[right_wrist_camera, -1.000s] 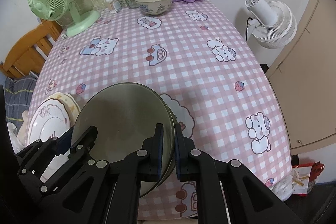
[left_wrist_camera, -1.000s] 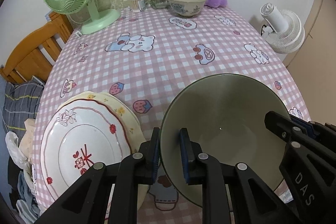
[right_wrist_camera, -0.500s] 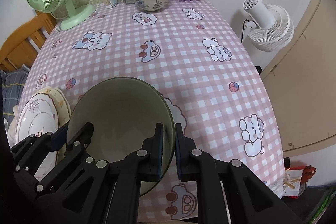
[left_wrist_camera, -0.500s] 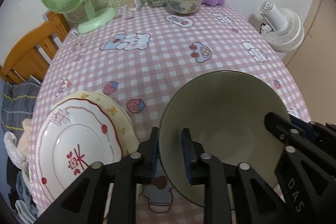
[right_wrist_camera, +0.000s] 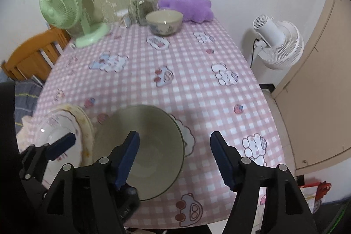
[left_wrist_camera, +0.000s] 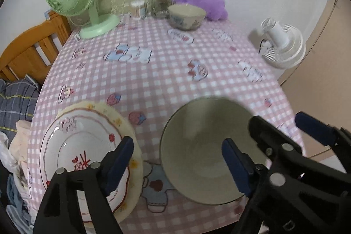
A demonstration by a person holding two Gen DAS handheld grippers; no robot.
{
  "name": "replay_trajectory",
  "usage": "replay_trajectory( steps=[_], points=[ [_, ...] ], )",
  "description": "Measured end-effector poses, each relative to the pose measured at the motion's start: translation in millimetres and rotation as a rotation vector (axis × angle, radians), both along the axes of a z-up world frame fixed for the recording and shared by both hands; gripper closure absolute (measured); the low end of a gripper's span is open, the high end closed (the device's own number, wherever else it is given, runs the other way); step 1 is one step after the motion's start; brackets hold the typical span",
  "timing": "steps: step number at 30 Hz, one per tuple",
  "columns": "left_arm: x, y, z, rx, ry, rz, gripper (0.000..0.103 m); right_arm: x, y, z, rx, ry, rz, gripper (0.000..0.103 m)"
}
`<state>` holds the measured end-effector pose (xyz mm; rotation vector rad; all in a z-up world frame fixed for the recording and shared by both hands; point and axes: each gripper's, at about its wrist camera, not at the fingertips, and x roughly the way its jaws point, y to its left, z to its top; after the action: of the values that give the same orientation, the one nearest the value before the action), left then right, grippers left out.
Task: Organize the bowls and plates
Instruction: 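Lower the second bowl into the first bowl and open the right gripper, then move the right gripper to the cream bowl by the glass jar and grasp its rim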
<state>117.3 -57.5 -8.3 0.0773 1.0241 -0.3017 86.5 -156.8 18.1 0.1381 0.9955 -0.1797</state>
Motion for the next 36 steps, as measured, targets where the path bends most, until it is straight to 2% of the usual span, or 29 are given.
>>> replay_trajectory(
  steps=[3, 12, 24, 36],
  points=[
    [2.7, -6.2, 14.5, -0.012, -0.046, 0.009, 0.014, 2.9, -3.6, 13.4, 0.012, -0.04, 0.006, 0.023],
    [27.6, -23.0, 36.0, -0.006, -0.126, 0.06, 0.014, 29.3, -23.6, 32.8, 0.046, -0.116, 0.069, 0.022],
    [83.9, -64.2, 61.9, 0.035, -0.167, 0.227, 0.014, 99.2, -67.1, 53.3, 0.078, -0.154, 0.198, 0.022],
    [147.1, -100.7, 65.8, 0.093, -0.181, 0.356, 0.014, 175.1, -109.0, 57.1, 0.103, -0.184, 0.283, 0.022]
  ],
)
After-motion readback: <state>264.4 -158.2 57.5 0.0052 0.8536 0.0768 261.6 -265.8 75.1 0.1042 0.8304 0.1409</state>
